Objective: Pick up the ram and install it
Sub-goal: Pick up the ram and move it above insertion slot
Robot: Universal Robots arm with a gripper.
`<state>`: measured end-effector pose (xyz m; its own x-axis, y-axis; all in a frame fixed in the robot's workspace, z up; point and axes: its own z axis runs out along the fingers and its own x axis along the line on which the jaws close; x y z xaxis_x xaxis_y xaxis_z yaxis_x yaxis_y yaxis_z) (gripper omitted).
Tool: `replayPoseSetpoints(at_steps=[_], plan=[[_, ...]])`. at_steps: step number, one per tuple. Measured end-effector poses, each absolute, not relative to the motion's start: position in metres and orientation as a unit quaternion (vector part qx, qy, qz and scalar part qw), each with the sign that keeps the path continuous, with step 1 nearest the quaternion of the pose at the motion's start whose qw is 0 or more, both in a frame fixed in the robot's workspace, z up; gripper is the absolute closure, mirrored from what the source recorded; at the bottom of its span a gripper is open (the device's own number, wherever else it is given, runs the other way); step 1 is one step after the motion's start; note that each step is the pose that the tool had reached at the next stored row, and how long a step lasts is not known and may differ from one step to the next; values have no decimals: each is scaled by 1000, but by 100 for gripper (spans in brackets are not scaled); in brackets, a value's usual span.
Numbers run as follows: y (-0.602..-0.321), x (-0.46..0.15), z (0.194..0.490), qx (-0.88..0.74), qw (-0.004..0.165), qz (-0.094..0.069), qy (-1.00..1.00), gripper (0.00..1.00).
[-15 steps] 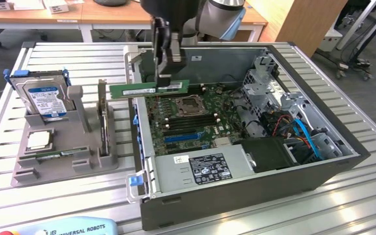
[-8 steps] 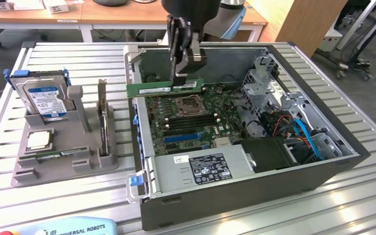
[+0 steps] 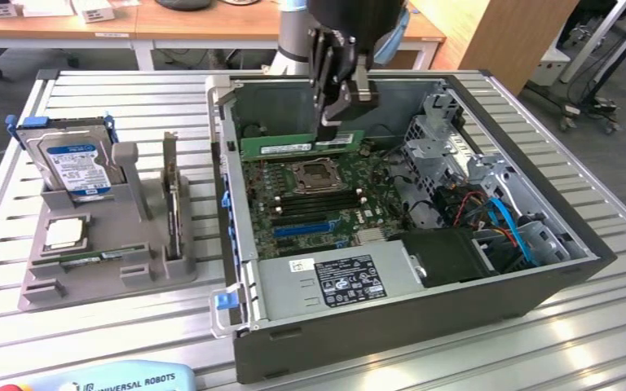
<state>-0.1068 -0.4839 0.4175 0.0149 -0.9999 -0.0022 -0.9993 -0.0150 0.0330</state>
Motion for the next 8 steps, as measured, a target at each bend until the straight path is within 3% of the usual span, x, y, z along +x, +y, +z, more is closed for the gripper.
replayPoseSetpoints(at_steps=[8], plan=[[-484,-82,417,712,11,-12,-702,89]])
